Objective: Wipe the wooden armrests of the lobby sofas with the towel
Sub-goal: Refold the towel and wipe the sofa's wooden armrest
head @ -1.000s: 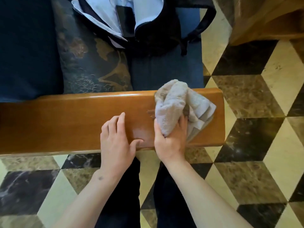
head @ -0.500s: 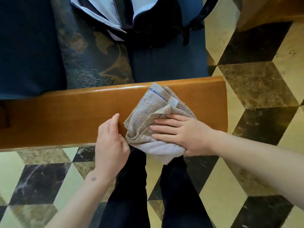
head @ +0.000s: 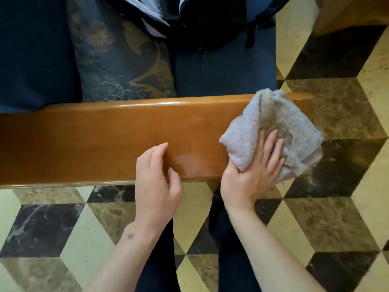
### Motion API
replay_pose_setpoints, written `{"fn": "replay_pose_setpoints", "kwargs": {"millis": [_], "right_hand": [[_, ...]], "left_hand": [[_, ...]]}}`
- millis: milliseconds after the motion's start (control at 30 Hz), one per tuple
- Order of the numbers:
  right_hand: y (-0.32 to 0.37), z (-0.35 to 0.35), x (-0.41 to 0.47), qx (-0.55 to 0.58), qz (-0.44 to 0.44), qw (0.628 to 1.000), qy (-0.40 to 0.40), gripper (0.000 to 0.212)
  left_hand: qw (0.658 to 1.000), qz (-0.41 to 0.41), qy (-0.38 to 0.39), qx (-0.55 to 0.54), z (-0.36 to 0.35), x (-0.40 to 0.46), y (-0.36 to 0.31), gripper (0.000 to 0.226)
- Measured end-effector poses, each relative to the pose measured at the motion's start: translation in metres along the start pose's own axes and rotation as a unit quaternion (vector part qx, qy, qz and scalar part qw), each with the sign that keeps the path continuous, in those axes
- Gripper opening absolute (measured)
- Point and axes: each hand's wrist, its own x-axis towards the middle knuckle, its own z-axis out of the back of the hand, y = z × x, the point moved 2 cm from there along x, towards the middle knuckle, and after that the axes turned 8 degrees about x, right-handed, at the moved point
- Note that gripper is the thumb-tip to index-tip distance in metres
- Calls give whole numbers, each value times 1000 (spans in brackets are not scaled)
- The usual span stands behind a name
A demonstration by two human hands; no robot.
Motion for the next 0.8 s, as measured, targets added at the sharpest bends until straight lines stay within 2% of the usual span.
{"fn": "replay_pose_setpoints", "kwargs": {"millis": [133,267,367,533,800], "right_hand": [[46,-31,-23,9,-66,997,-40,67],[91,-65,-63,-26,-38,999,-16,69],[125,-95,-97,-36,-1,999,6,73],[182,-135,-150,-61,70,993,68,80],[231,-168,-184,-124,238,944,191,87]], "left_hand": [[999,-5,-16,-46,23,-3,41,48],[998,30,-57,-19,69,-4,124,48],[994,77,-72,1,101,-1,186,51],[994,70,-78,0,134,3,249,52],[987,119,-85,-72,137,-9,274,58]]}}
